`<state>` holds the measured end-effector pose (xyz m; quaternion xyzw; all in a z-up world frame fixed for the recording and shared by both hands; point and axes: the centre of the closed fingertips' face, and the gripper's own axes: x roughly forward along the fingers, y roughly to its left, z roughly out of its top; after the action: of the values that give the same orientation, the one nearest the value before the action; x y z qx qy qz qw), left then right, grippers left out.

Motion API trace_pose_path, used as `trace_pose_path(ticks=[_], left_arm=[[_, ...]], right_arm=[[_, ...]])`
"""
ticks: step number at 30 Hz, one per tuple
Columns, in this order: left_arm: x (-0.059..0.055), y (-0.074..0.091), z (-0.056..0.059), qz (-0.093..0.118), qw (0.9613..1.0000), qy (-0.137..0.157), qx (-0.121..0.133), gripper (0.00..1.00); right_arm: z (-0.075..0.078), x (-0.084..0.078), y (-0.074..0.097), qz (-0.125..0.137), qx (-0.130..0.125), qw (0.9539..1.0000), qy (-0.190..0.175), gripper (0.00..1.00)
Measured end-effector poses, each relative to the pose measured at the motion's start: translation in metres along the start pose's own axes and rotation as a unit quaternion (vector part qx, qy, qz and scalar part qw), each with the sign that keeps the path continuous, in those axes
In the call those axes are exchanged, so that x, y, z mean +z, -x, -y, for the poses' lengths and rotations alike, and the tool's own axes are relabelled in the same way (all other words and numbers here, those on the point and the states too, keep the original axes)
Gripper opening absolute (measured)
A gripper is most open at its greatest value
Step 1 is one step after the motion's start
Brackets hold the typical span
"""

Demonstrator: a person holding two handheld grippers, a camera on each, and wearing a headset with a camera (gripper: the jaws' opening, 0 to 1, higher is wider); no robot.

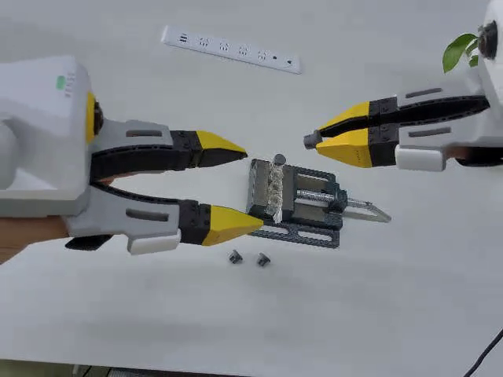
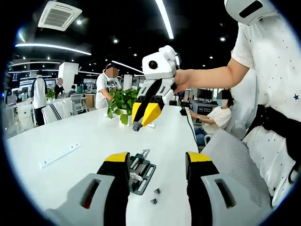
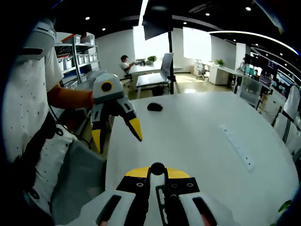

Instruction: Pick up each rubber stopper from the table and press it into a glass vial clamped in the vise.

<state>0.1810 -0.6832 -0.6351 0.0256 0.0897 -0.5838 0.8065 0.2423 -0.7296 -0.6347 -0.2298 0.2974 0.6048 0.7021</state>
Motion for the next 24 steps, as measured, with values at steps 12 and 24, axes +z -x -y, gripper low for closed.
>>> trace_pose_path(ticks=[12, 24], left_arm=[[-0.046, -0.007, -0.015, -0.060, 0.9979, -0.010, 0.024, 0.76], [-0.074, -0.011, -0.021, -0.086, 0.9957, -0.005, 0.032, 0.95]], right_arm=[[0.031, -0.037, -0.047, -0.125, -0.001, 0.9912, 0.043, 0.06], [0.052, -0.071, -0.077, -0.204, 0.008, 0.9762, 0.073, 0.06]])
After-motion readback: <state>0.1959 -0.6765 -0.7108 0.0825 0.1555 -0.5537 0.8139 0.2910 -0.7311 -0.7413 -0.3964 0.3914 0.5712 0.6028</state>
